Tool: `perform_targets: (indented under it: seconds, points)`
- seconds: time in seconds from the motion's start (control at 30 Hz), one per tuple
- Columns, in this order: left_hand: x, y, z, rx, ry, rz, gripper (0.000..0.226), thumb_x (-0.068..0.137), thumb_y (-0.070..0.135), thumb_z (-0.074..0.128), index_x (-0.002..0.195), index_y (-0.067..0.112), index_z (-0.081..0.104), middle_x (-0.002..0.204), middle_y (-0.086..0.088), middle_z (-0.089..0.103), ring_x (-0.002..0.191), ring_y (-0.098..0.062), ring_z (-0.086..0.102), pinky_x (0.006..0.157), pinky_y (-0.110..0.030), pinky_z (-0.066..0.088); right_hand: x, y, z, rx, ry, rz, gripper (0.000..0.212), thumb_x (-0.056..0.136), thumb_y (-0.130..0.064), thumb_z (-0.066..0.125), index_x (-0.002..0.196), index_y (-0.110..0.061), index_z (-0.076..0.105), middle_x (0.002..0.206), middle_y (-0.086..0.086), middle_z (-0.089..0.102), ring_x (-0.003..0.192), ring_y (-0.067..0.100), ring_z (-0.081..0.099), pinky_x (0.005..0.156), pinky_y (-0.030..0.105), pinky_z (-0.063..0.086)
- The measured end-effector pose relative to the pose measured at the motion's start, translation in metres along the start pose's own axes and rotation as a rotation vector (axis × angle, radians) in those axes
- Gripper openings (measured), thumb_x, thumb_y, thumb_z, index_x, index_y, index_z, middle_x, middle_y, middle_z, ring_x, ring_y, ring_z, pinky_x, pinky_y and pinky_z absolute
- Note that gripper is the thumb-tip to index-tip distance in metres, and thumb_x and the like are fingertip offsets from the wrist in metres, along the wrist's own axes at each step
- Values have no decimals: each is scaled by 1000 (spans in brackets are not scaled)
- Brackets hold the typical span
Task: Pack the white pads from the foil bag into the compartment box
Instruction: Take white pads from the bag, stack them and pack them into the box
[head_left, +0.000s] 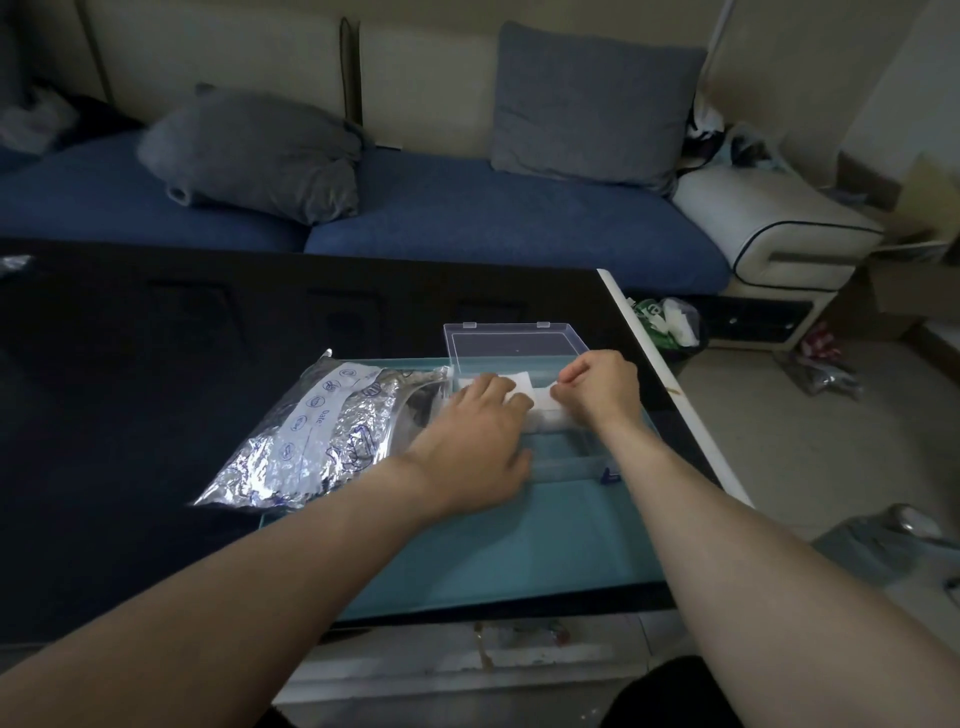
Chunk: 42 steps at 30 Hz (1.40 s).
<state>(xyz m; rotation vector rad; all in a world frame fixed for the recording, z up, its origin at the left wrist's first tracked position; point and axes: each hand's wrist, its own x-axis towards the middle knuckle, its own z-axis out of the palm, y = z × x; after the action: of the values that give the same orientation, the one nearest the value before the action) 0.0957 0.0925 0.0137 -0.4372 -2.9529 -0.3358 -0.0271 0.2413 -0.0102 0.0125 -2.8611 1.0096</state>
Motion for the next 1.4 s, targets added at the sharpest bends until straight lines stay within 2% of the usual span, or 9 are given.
perform_targets:
  seconds: [0.27,0.47,0.6,0.7,0.83,0.97,1.07,1.23,1.4]
  points:
    - [-15,-36,-41,-128,399,-112,21,88,16,62,105,8,70,102,-7,63,99,-23,55,83,-30,44,1,-6,-7,-192,-6,-126,24,93,-8,53,80,-4,73,80,10,71,64,20,62,52,21,44]
    - [-35,-58,-44,111,173,-320,51,87,47,58,126,14,52,116,-8,52,108,-25,44,93,-36,43,-5,-14,-9,-272,-283,-141,23,97,-12,54,102,-16,76,111,3,74,105,21,67,95,29,50]
    - [-44,-67,-48,43,99,-480,42,91,37,54,120,7,52,117,-14,54,109,-32,51,93,-42,46,-15,-35,-23,-85,-49,-250,21,97,-9,55,107,-18,72,107,1,71,94,16,67,80,18,51]
    - [-47,-75,-53,-20,101,-510,27,91,26,52,109,6,57,103,-12,63,92,-30,60,77,-37,47,-42,-68,-23,112,-173,-432,14,95,-12,63,105,-18,71,90,-10,67,76,-2,61,63,3,42]
    - [-47,-82,-54,-53,110,-571,22,92,21,49,105,6,60,97,-14,67,82,-36,63,73,-41,53,-71,-87,-1,-166,-460,-568,35,88,-28,74,121,-18,66,111,-1,67,93,14,62,78,23,44]
    - [-47,-83,-51,-35,89,-565,24,98,19,46,111,5,61,104,-16,67,88,-37,64,73,-38,49,-81,-87,18,-379,-476,-579,54,82,-25,75,133,-13,58,123,9,61,115,26,56,85,28,42]
    - [-47,-86,-51,-121,91,-585,25,98,20,48,109,7,65,95,-12,68,77,-30,64,64,-34,49,-82,-88,25,-388,-434,-561,37,83,-14,68,119,-17,66,110,6,66,110,27,58,81,32,45]
    - [-50,-95,-52,-285,117,-622,25,97,22,49,106,9,68,88,-10,69,64,-22,64,59,-32,53,-77,-89,13,-263,-392,-560,10,93,-17,62,84,-21,65,89,-2,59,85,18,57,70,28,37]
    - [-49,-100,-55,-411,83,-665,25,97,18,48,111,12,68,85,-5,67,68,-22,64,54,-27,46,-84,-95,3,514,-571,-220,13,87,-14,78,90,-10,66,67,2,71,56,9,67,53,21,51]
